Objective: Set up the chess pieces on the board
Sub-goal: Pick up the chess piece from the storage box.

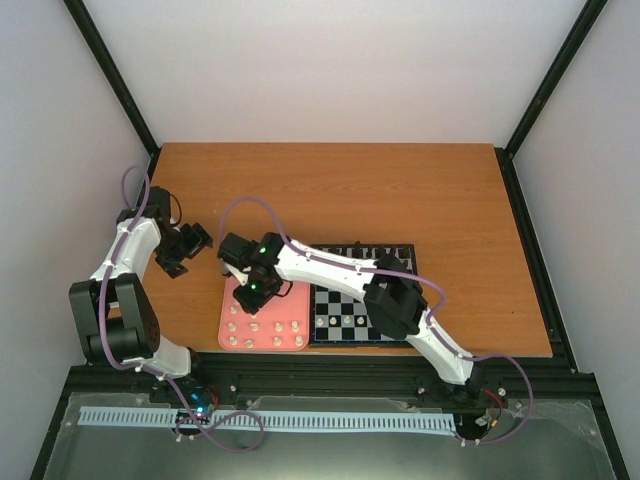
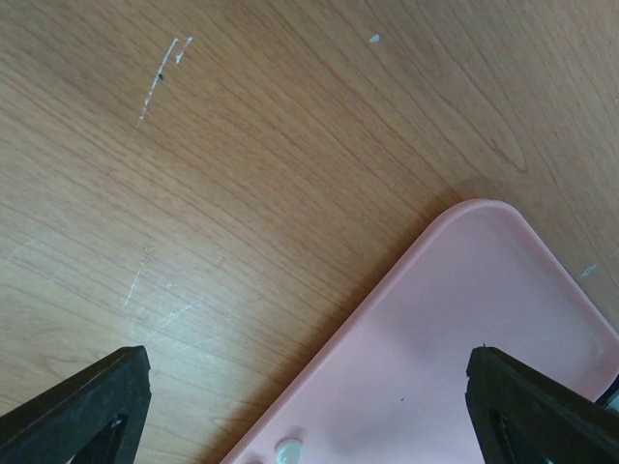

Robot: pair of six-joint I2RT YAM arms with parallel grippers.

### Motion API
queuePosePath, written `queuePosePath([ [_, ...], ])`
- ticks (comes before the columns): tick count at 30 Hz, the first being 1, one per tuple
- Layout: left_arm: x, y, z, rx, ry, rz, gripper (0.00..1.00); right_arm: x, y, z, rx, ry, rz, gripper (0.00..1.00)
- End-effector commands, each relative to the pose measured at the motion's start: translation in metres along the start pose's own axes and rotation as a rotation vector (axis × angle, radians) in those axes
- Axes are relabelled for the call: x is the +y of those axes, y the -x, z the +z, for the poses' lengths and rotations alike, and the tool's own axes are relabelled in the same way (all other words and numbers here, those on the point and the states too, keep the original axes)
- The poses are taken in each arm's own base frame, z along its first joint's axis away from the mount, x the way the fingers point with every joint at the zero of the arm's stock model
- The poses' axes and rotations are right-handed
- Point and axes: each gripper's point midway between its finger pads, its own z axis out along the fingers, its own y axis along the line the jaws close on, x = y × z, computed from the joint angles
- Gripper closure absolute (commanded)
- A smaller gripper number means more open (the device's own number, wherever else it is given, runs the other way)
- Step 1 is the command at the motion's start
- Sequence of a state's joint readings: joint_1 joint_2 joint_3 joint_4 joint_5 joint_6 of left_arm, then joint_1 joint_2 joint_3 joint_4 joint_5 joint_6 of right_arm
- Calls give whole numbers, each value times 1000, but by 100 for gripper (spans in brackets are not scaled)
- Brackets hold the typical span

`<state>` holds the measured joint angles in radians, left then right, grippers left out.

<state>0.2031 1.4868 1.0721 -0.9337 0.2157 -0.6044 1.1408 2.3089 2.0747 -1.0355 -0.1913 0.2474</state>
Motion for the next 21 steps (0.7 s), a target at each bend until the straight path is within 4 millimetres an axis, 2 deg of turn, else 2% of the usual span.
queuePosePath([
  [1,-6,5,-7,-21,-40,7,0,11,-14,8,74,36,-31,55],
  [8,-7,4,-7,-18,-45,3,0,8,-19,26,114,30,-15,55],
  [17,-9,6,-7,-20,-49,5,0,-5,-17,39,121,-35,-10,57],
  [21,-9,6,-6,-18,-48,4,0,-2,-6,36,93,-27,-22,60],
])
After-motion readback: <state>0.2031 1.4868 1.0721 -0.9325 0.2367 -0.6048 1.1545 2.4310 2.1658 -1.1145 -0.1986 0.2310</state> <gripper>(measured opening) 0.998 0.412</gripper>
